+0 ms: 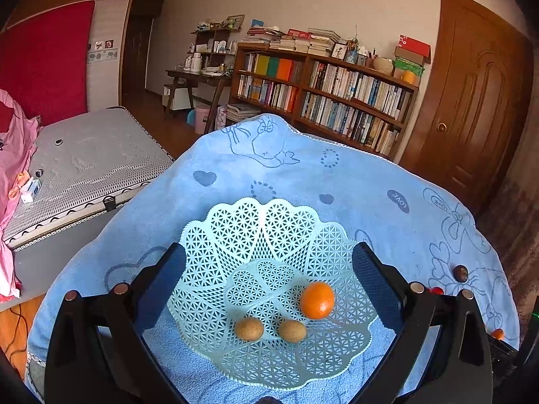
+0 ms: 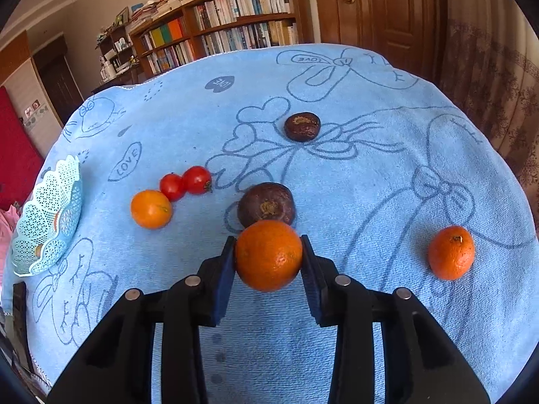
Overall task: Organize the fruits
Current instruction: 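Carry the round orange to the basket and open the right tool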
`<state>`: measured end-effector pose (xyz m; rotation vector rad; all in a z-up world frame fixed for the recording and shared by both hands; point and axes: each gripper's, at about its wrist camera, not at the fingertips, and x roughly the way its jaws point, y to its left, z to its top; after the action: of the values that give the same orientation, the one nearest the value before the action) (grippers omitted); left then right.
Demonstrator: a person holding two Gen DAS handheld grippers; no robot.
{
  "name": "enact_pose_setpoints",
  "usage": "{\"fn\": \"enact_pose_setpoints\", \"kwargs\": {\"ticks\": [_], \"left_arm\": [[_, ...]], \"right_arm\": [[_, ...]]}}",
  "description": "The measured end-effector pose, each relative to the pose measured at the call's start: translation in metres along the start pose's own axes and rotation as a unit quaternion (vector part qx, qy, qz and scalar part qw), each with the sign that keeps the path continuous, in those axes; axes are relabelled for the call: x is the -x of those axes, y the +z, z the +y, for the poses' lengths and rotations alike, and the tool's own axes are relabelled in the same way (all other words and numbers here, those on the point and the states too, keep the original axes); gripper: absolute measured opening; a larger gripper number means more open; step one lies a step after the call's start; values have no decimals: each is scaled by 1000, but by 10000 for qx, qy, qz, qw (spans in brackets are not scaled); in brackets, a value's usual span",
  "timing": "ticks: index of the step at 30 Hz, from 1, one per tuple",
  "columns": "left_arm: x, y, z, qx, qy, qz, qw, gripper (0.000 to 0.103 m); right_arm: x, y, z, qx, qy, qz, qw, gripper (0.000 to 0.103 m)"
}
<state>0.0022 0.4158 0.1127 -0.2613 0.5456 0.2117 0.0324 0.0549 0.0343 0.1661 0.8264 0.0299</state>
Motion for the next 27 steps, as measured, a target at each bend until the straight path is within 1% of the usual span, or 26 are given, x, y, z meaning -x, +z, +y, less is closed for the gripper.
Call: {"fn": "enact_pose_setpoints", "kwargs": {"ticks": [5, 11, 14, 17, 22, 27], "left_arm": [[-1, 2, 6, 46, 97, -30, 9999, 100], [2, 5, 12, 92, 107, -78, 9999, 100], [4, 7, 14, 102, 100, -111, 9998, 100], [5, 9, 17, 160, 87, -116, 9998, 100], [8, 12, 21, 247, 78, -151, 9996, 100], [9, 13, 23, 260, 112, -177, 9994, 100]], "right_arm": [[17, 13, 60, 591, 605, -106, 9964, 37], [25, 22, 137, 1174, 1329, -4, 9841, 37], [25, 23, 171, 1411, 1594, 68, 9770, 37], [24, 22, 198, 1551, 1748, 134, 9722, 37], [15, 22, 220, 1506, 1977, 305, 9681, 38], [15, 23, 214, 1364, 2032, 243, 9693, 38]]}}
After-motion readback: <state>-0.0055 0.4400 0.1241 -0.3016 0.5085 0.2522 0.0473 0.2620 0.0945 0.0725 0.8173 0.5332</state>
